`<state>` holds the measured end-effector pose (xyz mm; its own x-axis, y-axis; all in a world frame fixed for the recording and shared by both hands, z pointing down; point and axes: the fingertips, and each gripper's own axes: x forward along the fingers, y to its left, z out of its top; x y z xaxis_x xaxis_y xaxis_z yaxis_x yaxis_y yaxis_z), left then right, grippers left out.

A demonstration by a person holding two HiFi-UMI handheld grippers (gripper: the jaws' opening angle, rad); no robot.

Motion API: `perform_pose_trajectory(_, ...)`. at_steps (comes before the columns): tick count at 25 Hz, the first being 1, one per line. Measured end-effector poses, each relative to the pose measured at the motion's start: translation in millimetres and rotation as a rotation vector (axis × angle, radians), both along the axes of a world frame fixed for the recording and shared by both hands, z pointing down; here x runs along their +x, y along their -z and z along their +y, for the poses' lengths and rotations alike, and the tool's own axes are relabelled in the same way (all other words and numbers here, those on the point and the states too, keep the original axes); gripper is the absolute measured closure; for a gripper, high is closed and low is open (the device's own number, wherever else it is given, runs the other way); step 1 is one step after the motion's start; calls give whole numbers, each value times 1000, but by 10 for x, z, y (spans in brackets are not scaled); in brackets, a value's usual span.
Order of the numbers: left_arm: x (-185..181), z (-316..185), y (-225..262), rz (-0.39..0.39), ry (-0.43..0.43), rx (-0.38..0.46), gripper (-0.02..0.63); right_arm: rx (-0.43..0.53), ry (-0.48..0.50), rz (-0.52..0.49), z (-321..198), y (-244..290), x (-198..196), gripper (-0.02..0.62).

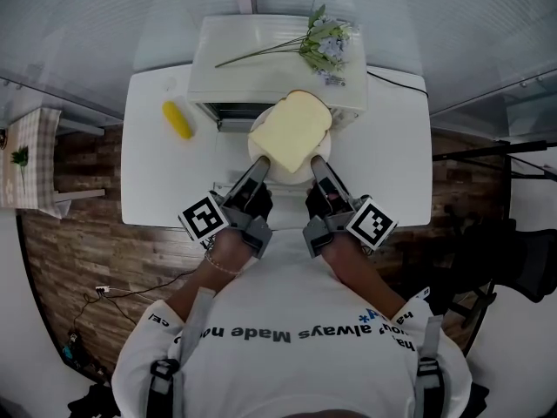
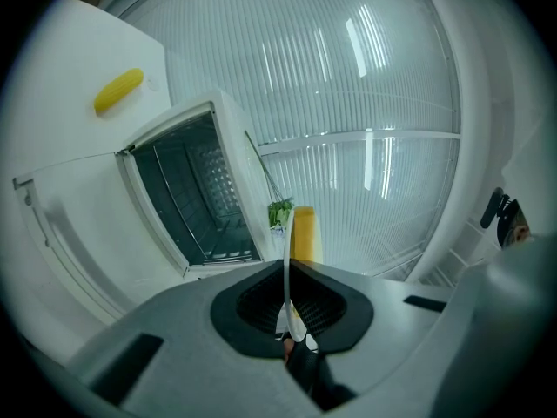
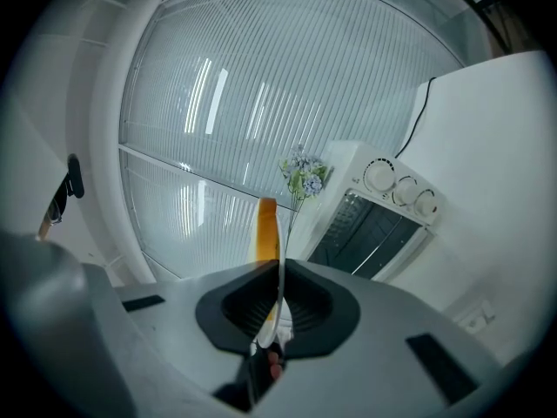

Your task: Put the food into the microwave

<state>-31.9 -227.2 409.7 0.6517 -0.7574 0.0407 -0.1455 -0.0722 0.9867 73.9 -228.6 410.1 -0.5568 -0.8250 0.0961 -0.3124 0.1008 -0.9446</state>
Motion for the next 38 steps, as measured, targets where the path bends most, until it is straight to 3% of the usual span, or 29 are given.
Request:
perform_pose_trajectory(23,-56,77,-828,-47,-25,-115,588,-125,24,17,53,-820,-66,571)
perform_pose_trajectory(38,-154,-284,-1600,-112,-49,-150,588,-192,18,52,-318,-1598,-113,569)
